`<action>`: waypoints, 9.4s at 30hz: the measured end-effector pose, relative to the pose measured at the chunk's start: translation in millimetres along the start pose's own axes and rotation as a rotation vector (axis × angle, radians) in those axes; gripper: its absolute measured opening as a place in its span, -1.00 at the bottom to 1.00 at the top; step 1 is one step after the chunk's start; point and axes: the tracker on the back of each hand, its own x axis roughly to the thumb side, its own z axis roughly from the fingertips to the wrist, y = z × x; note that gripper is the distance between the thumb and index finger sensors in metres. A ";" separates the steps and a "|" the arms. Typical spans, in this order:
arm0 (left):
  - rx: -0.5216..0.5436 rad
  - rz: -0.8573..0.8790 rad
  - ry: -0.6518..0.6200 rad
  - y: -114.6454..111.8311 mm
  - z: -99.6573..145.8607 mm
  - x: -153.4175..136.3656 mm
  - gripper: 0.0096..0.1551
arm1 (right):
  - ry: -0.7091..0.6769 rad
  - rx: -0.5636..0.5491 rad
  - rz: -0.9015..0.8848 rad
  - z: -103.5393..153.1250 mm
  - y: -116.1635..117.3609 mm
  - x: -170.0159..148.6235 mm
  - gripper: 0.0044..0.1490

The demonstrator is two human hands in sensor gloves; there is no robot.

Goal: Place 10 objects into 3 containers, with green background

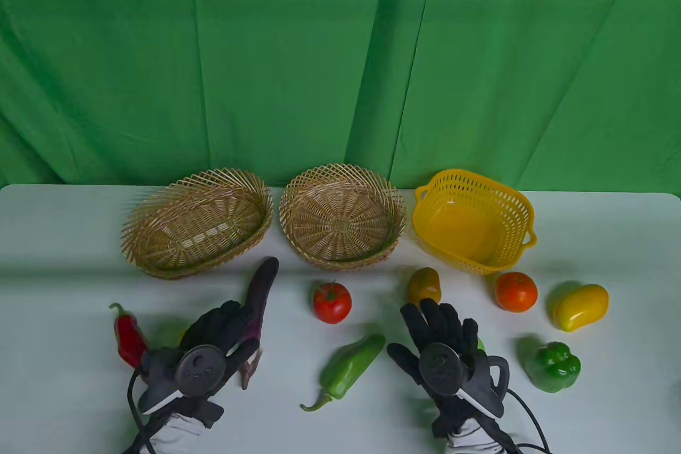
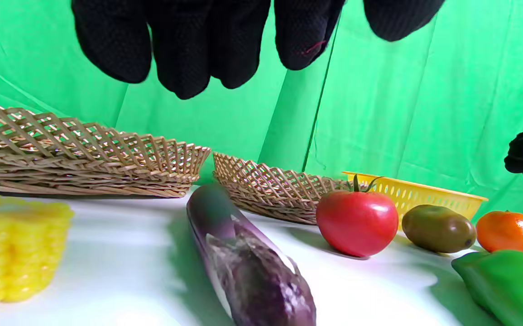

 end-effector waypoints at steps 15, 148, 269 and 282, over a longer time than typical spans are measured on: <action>0.015 0.001 0.004 3.1 1.0 -1.1 -0.25 | -0.002 -0.006 -0.010 0.2 -2.4 0.5 0.00; -0.142 -0.179 0.518 25.4 -143.0 -101.7 -0.18 | 0.004 -0.017 -0.026 -1.4 -9.3 0.3 -0.01; -0.191 -0.219 0.617 12.6 -133.5 -117.4 -0.20 | -0.037 -0.014 -0.030 3.1 -19.3 13.1 -0.02; -0.172 -0.276 0.596 13.9 -134.9 -114.9 -0.20 | -0.034 -0.002 -0.027 0.8 -17.1 11.7 -0.02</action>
